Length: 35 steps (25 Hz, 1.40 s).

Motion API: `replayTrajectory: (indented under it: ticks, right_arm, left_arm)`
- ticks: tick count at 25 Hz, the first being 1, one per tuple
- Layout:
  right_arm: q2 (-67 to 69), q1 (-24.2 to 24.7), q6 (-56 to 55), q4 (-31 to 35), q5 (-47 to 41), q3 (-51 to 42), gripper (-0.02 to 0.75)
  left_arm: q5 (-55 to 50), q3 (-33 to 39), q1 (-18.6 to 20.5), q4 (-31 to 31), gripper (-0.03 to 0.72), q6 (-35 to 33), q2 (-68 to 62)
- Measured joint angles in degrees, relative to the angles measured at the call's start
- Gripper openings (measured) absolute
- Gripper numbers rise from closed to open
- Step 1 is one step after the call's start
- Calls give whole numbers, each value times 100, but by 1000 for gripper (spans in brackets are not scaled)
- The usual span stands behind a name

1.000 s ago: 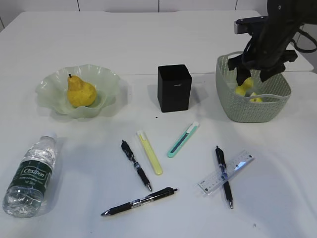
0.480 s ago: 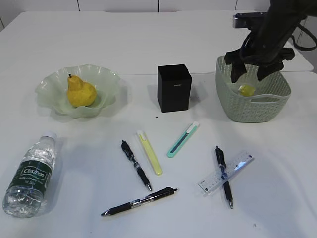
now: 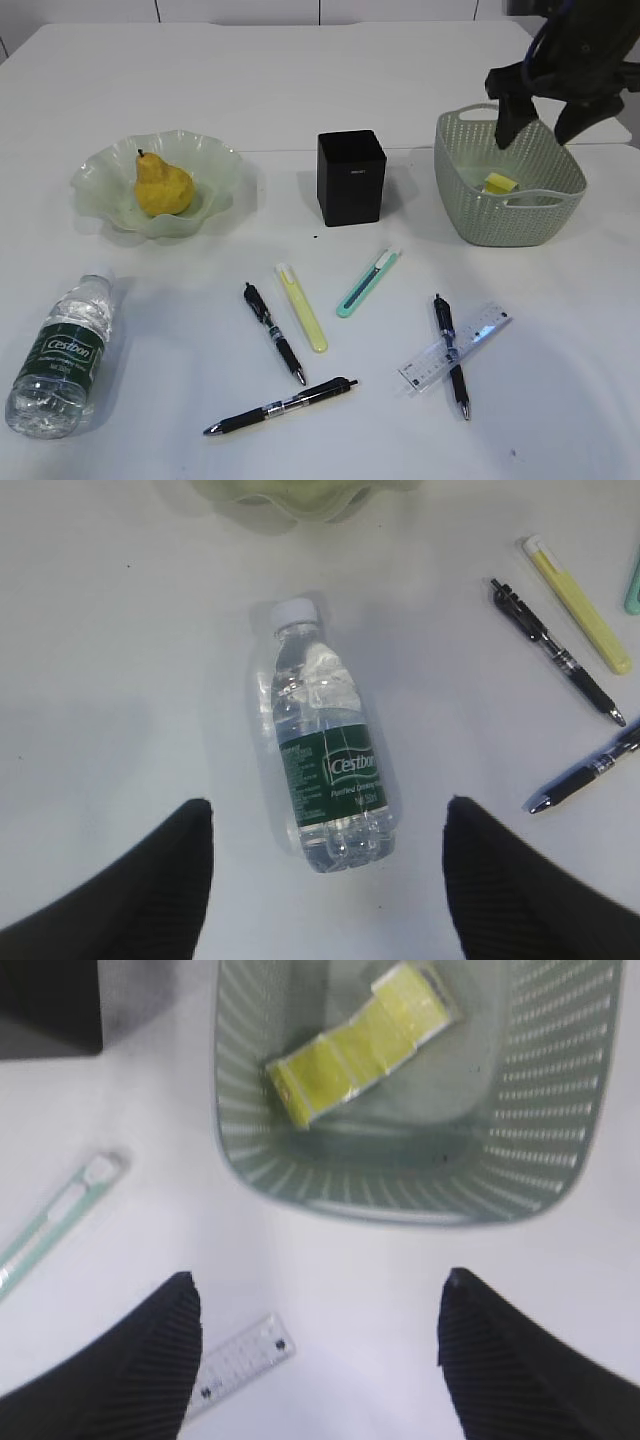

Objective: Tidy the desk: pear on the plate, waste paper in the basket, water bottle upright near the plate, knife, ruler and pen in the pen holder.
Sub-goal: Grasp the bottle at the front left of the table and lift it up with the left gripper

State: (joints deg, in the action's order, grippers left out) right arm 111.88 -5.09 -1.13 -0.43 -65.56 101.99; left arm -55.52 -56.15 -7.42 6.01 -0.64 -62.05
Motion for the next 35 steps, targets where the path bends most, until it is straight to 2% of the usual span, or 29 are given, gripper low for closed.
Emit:
replayTrajectory:
  ticks: [10, 15, 22, 29, 35]
  right_arm:
    - [-1587, 0, 227, 0, -126, -2252, 548]
    - [-2330, 0, 259, 0, -138, -2906, 548]
    - [-2673, 0, 264, 0, -112, -3022, 548]
    - [-2673, 0, 273, 0, -8, -3028, 548]
    - [-2673, 0, 285, 0, 46, -3028, 547]
  left_arm:
    - [23, 0, 0, 24, 510, 0, -41]
    - [163, 0, 0, 46, 510, 363, -582]
    - [777, 0, 0, 48, 524, 715, -1639]
    - [1246, 0, 0, 217, 548, 794, -2635]
    - [1484, 0, 0, 292, 615, 794, -3282]
